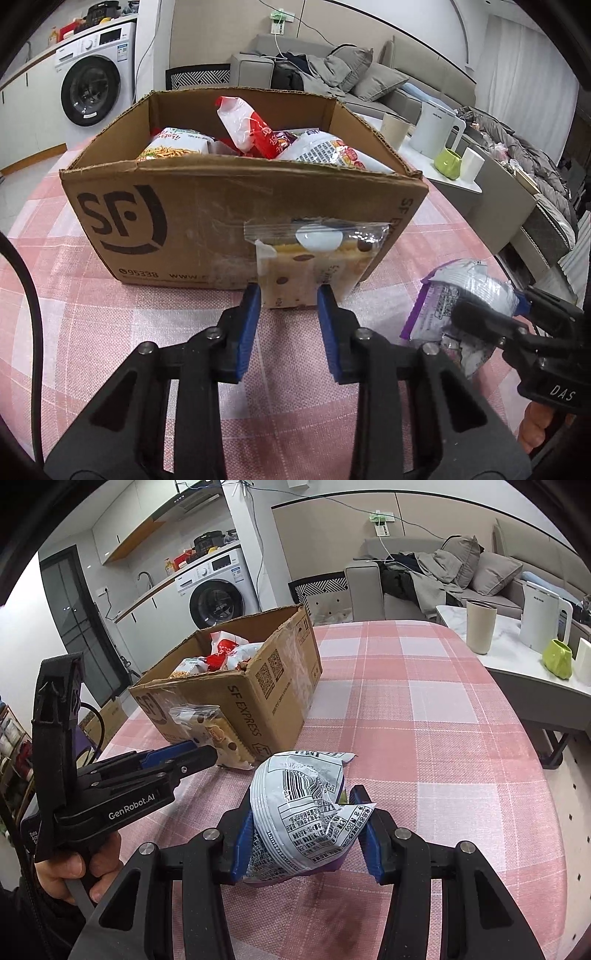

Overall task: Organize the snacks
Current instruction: 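Grasp the silver-and-purple wrapper with the right gripper while the left gripper approaches the clear cookie pack, then grasp the clear cookie pack with the left gripper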

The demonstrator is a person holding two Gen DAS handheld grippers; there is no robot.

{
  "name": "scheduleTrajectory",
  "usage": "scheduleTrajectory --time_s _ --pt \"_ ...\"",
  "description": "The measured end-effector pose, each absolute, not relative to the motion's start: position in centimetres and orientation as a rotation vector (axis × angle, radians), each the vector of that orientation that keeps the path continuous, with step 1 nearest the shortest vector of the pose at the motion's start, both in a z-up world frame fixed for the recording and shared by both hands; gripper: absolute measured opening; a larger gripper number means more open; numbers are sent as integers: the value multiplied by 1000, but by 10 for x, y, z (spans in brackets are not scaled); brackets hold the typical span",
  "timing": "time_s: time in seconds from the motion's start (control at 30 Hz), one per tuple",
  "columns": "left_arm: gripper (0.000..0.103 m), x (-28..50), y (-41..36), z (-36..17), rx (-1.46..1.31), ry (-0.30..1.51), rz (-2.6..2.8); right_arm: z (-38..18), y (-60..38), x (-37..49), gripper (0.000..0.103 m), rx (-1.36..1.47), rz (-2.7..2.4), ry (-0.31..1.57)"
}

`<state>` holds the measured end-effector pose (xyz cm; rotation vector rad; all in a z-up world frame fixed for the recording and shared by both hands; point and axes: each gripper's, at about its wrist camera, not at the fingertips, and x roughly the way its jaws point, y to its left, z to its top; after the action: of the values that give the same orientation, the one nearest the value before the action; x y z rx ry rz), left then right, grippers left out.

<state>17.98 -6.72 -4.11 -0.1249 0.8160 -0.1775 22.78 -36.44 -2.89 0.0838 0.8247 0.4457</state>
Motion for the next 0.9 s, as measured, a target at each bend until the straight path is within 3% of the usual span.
scheduleTrajectory --time_s 0.1,0.17,0.23,0.5,0.57,0.9 --pt "37 175 -70 -41 -120 820 -181 -29 -364 227 49 83 446 825" --pt "69 173 -73 -39 -106 807 -160 -29 -364 228 49 84 446 825" --pt "78 171 -78 -34 -99 775 -146 -28 -364 228 49 86 445 824" --pt "77 188 -96 -35 -116 822 -74 -25 -368 229 49 96 444 820" --pt "56 190 -97 -38 -138 827 -88 -23 -370 229 49 100 443 817" --pt "54 174 -88 -37 -104 813 -120 -21 -374 228 49 108 437 811"
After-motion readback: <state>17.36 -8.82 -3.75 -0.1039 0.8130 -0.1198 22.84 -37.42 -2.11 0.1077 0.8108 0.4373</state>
